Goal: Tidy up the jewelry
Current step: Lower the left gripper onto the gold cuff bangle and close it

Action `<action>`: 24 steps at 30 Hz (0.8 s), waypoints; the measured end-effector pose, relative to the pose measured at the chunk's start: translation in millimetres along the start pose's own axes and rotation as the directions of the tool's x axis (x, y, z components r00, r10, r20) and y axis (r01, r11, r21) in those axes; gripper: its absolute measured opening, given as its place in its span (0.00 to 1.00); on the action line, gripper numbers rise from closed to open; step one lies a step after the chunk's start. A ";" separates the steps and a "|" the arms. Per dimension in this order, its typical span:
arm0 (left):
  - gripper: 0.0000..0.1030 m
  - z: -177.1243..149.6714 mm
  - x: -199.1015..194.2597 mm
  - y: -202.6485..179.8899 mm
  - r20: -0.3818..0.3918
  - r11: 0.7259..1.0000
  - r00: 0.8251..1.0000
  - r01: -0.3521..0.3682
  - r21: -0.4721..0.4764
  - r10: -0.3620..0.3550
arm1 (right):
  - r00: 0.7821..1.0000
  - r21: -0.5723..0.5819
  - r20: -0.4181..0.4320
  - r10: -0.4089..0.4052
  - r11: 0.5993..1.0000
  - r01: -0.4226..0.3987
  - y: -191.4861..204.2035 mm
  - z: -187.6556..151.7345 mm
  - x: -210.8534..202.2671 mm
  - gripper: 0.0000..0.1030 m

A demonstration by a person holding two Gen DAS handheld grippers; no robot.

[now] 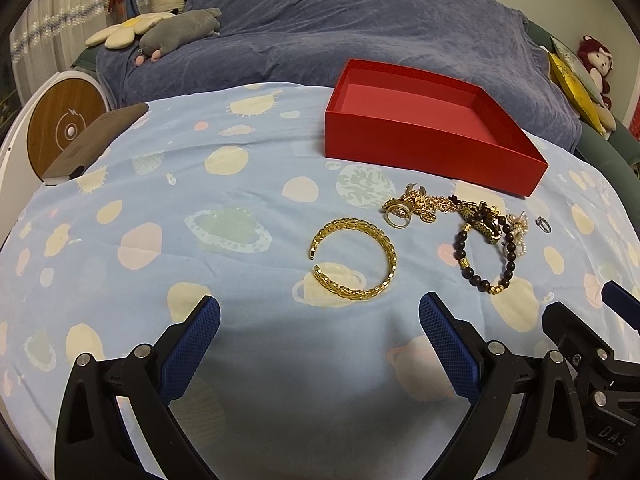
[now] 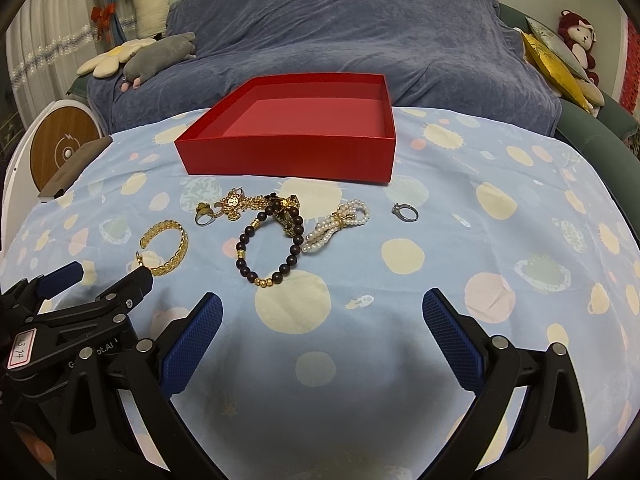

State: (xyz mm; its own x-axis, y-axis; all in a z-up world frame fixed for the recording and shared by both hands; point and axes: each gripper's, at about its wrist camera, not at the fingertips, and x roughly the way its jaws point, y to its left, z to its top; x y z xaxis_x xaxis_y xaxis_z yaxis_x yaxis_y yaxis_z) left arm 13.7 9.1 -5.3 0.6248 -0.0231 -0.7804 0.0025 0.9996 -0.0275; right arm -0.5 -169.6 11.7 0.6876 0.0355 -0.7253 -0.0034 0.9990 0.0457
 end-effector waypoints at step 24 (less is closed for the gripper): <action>0.52 16.2 30.8 -16.4 -0.020 0.996 1.000 0.011 0.086 -0.009 | 0.996 0.033 -0.061 0.063 0.998 -0.061 -1.8 15.2 22.2 0.86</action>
State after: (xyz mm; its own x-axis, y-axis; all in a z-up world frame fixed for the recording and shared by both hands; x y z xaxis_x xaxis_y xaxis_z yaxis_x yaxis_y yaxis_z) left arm 45.5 -7.8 -18.8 0.6091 -0.0322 -0.7924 0.0765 0.9969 0.0183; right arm 25.9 -171.1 6.0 0.6406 0.0999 -0.7614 -0.0209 0.9934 0.1127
